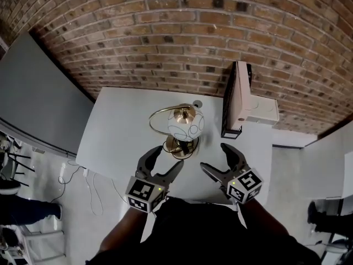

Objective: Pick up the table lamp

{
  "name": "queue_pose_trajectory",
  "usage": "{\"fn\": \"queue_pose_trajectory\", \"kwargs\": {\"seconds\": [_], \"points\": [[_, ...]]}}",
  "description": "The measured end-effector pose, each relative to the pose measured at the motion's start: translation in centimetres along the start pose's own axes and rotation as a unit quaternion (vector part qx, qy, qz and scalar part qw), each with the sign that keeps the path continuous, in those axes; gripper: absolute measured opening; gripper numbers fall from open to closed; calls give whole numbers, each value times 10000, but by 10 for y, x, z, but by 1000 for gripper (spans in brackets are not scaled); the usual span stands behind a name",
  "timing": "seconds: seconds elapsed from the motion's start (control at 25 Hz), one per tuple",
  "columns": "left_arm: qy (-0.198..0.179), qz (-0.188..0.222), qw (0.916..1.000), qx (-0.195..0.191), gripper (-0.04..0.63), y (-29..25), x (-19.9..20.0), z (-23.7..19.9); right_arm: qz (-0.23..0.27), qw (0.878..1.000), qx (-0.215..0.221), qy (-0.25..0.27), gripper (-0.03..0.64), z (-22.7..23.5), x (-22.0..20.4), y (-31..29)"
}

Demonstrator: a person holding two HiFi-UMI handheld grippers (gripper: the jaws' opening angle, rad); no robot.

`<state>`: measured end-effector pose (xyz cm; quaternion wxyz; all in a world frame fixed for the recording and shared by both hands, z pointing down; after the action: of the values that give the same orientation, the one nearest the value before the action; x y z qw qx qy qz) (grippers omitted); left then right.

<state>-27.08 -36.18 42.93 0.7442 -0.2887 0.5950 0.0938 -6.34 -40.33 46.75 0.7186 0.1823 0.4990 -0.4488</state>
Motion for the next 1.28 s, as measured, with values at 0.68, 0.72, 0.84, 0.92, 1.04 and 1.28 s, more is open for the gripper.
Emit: {"fn": "queue_pose_trajectory", "kwargs": {"seconds": [0.68,0.72,0.84,0.92,1.04,1.28], "points": [[-186,177,9995,-158,330,11,-25,-90,-203,9950,-979,-25,417,-15,-22,-52],[-209,168,9995,-148,330,11,-25,-95,-167,9948,-1008,-24,417,-16,-21,-54],[-284,231,9993,-94,330,11,-23,-109,-102,9940,-1093,41,416,-18,-21,-55],[-371,231,9990,-75,330,8,-22,-115,-100,9934,-1143,88,413,-18,-23,-55],[-499,178,9986,-78,330,1,-21,-123,-144,9918,-1255,182,410,-17,-27,-54],[-570,252,9979,-149,328,-16,-14,-131,-380,9860,-1587,351,379,1,-44,-56]]}}
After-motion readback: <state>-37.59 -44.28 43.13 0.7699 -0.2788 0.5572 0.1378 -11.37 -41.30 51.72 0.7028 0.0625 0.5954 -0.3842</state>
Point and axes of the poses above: the fingertips, and each gripper's own axes: y backward along the fingers, z to its right, x out of its top, the point moved 7 cm from there along y, backward along the fingers, and after that the axes turned 11 degrees about -y, right-handed, at the moved point
